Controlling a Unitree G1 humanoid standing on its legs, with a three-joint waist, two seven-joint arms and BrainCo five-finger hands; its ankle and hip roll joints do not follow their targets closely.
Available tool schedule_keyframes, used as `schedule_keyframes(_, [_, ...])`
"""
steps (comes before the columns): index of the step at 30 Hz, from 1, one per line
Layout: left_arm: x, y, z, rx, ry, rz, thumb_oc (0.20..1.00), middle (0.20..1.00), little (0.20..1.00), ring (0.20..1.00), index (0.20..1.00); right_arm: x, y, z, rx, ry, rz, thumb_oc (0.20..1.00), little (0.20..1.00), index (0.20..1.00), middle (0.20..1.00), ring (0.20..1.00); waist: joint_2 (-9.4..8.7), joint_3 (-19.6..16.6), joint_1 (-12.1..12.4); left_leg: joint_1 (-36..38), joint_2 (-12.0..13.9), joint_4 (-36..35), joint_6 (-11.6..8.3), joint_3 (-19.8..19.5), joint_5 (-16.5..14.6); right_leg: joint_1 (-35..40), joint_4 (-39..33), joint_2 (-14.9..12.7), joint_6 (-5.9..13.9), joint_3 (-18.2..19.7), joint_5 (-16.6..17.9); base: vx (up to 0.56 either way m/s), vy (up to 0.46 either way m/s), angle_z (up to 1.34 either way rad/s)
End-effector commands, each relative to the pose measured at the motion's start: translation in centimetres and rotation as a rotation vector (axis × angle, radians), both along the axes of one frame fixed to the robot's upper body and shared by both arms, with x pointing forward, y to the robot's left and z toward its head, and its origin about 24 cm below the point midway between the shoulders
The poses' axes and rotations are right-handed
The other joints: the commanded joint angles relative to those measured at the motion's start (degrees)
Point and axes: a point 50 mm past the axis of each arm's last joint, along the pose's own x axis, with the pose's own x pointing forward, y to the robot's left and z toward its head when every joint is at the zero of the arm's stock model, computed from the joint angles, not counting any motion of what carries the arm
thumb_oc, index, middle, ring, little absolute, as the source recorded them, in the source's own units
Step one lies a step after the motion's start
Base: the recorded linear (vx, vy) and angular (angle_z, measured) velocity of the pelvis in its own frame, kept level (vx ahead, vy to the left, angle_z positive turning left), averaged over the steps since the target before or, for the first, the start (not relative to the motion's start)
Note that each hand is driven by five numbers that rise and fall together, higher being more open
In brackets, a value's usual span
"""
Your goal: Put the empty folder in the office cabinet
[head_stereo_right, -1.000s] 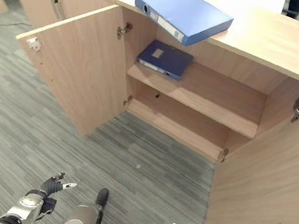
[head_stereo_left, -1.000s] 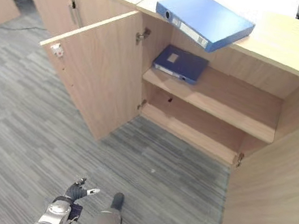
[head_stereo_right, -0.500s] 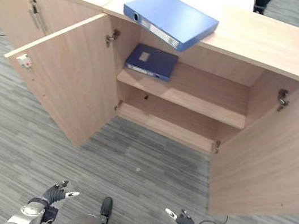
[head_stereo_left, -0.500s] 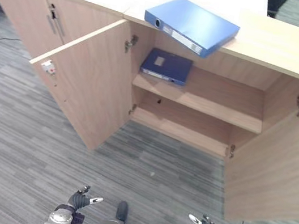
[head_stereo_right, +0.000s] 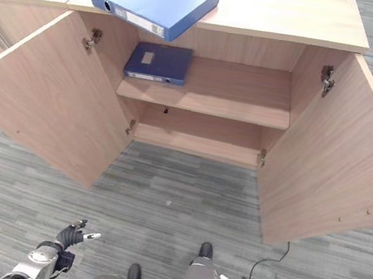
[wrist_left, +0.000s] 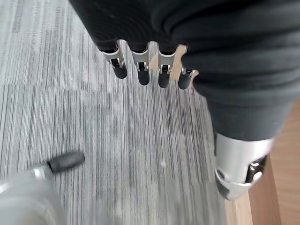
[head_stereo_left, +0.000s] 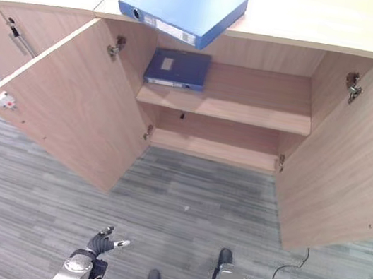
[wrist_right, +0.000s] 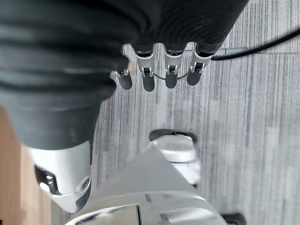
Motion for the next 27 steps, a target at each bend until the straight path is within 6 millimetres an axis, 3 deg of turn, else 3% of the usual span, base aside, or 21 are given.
schedule_keyframes(1, [1.1,1.4,1.1,0.033,-0.067,-0.003,1.0,1.0,1.0,1.0,1.0,1.1,-0.2,0.4,0.004,-0.055,-0.032,1.0,1.0,1.0,1.0,1.0,-2.96,-0.88,1.19,0.15,1.4,14.32,-2.25,-0.21,1.99,0.29,-11.05,-3.09,1.95,2.91,5.99,0.1,-0.168,0.13])
schedule_keyframes(3, [1.8,0.8,1.3,0.014,-0.088,-0.007,1.0,1.0,1.0,1.0,1.0,1.8,-0.8,0.9,-0.016,-0.083,-0.037,1.0,1.0,1.0,1.0,1.0,-4.04,1.06,1.7,-6.8,0.1,28.28,-2.27,-3.65,7.03,2.72,-10.71,-2.49,-0.75,3.43,4.12,0.15,-0.246,0.06])
schedule_keyframes(5, [2.5,0.3,1.6,0.011,-0.109,-0.02,1.0,1.0,1.0,1.0,1.0,2.5,-1.3,1.3,-0.03,-0.103,-0.035,1.0,1.0,1.0,1.0,1.0,-5.52,1.91,1.96,-11.39,-0.13,33.82,-1.46,-3.32,8.36,5.68,-11.32,-2.7,-2.15,5.01,1.96,0.22,-0.17,0.03])
schedule_keyframes(6, [2.5,0.3,1.6,0.011,-0.109,-0.02,1.0,1.0,1.0,1.0,1.0,2.6,-1.4,1.4,-0.03,-0.103,-0.035,1.0,1.0,1.0,1.0,1.0,-5.37,2.05,2.06,-11.29,0.05,34.01,-1.48,-3.27,8.15,5.8,-11.32,-2.52,-2.17,5.08,1.91,0.32,-0.067,-0.19])
schedule_keyframes(8, [2.7,0.0,1.6,0.006,-0.116,-0.04,1.0,1.0,1.0,1.0,1.0,2.8,-1.7,1.6,-0.036,-0.113,-0.035,1.0,1.0,1.0,1.0,1.0,-5.17,1.67,2.88,-14.63,1.19,26.91,-1.17,-2.36,7.96,8.35,-12.76,-2.07,-1.8,6.43,0.55,0.3,0.014,-0.09])
schedule_keyframes(9, [2.7,-0.1,1.6,0.006,-0.115,-0.04,1.0,1.0,1.0,1.0,1.0,2.7,-1.7,1.6,-0.037,-0.112,-0.035,1.0,1.0,1.0,1.0,1.0,-5.08,1.78,3.01,-14.29,1.31,26.89,-1.19,-2.26,7.73,8.64,-12.85,-1.97,-1.79,6.49,0.46,0.33,0.098,0.01])
schedule_keyframes(11, [2.6,-0.5,1.4,0.007,-0.103,-0.067,1.0,1.0,1.0,1.0,1.0,3.0,-1.7,1.7,-0.04,-0.122,-0.022,1.0,1.0,1.0,1.0,1.0,-3.84,1.37,4.33,-14.98,2.42,11.93,-1.51,-1.9,7.18,10.87,-13.73,-1.36,-0.44,7.22,-1.26,0.41,0.162,-0.03])
schedule_keyframes(13, [2.4,-0.6,1.3,0.009,-0.094,-0.074,1.0,1.0,1.0,1.0,1.0,3.0,-1.6,1.7,-0.04,-0.117,-0.013,1.0,1.0,1.0,1.0,1.0,-3.3,1.26,5.11,-15.81,2.51,7.08,-1.93,-2.67,8.98,12.26,-14.17,-0.86,-0.15,7.52,-2.1,0.33,0.125,-0.19])
schedule_keyframes(14, [2.3,-0.8,1.1,0.012,-0.085,-0.082,1.0,1.0,1.0,1.0,1.0,3.1,-1.3,1.6,-0.042,-0.115,0.004,1.0,1.0,1.0,1.0,1.0,-2.45,0.95,6.71,-18.08,3.08,0.38,-2.27,-4.72,12.29,14.62,-14.4,0.1,0.11,8.57,-3.7,0.41,0.123,-0.25])
schedule_keyframes(16, [2.2,-0.7,1.0,0.016,-0.079,-0.078,1.0,1.0,1.0,1.0,1.0,3.1,-1.1,1.5,-0.042,-0.112,0.008,1.0,1.0,1.0,1.0,1.0,-2.69,1.07,7.42,-19.03,2.85,-2.29,-2.5,-5.5,12.71,16.03,-14.38,0.08,0.18,9.25,-4.98,0.44,0.126,-0.3])
schedule_keyframes(17, [1.7,-0.6,0.7,0.02,-0.054,-0.067,1.0,1.0,1.0,1.0,1.0,2.8,-0.7,1.2,-0.034,-0.096,0.014,1.0,1.0,1.0,1.0,1.0,-2.87,0.81,8.78,-22.3,2.65,-6.08,-3.23,-7.29,13.98,18.3,-14.77,0.51,0.33,11.33,-6.62,0.33,0.084,-0.46])
schedule_keyframes(19, [1.4,-0.5,0.5,0.024,-0.041,-0.061,1.0,1.0,1.0,1.0,1.0,2.6,-0.5,1.1,-0.031,-0.087,0.017,1.0,1.0,1.0,1.0,1.0,-3.27,0.69,9.18,-23.18,2.41,-6.57,-3.55,-8.25,14.09,19.26,-14.72,0.43,0.51,12.51,-7.62,0.47,0.191,-0.56])
schedule_keyframes(20, [0.9,-0.3,0.2,0.028,-0.014,-0.051,1.0,1.0,1.0,1.0,1.0,2.4,-0.2,0.8,-0.026,-0.069,0.029,1.0,1.0,1.0,1.0,1.0,-3.6,0.23,9.96,-25.07,2.57,-6.42,-4.01,-9.72,14.68,21.34,-15.02,0.2,0.87,15.03,-9.14,0.46,0.228,-0.63])
schedule_keyframes(23, [0.2,0.1,-0.1,0.039,0.016,-0.046,1.0,1.0,1.0,1.0,1.0,2.0,0.4,0.4,-0.009,-0.049,0.044,1.0,1.0,1.0,1.0,1.0,-3.71,-1.15,10.2,-23.64,3.36,-6.66,-4.18,-9.23,15.37,22.41,-14.87,-0.5,1.75,16.57,-10.09,0.42,0.311,-0.45])
schedule_keyframes(24, [0.1,0.3,-0.2,0.049,0.024,-0.054,1.0,1.0,1.0,1.0,1.0,1.7,0.9,0.2,0.009,-0.04,0.047,1.0,1.0,1.0,1.0,1.0,-4.37,-2.02,10.22,-23.29,3.17,-4.96,-3.76,-8.18,16.68,22.85,-14.24,-2.19,2.85,17.2,-10.04,0.51,0.466,-0.55])
schedule_keyframes(27, [0.6,0.7,0.1,0.067,0.019,-0.066,1.0,1.0,1.0,1.0,1.0,1.9,1.4,0.0,0.023,-0.043,0.043,1.0,1.0,1.0,1.0,1.0,-5.85,-2.91,10.37,-24.7,1.63,-1.26,-2.58,-6.86,15.9,21.85,-11.61,-4.16,4.09,18.19,-9.02,0.32,0.304,-0.33])
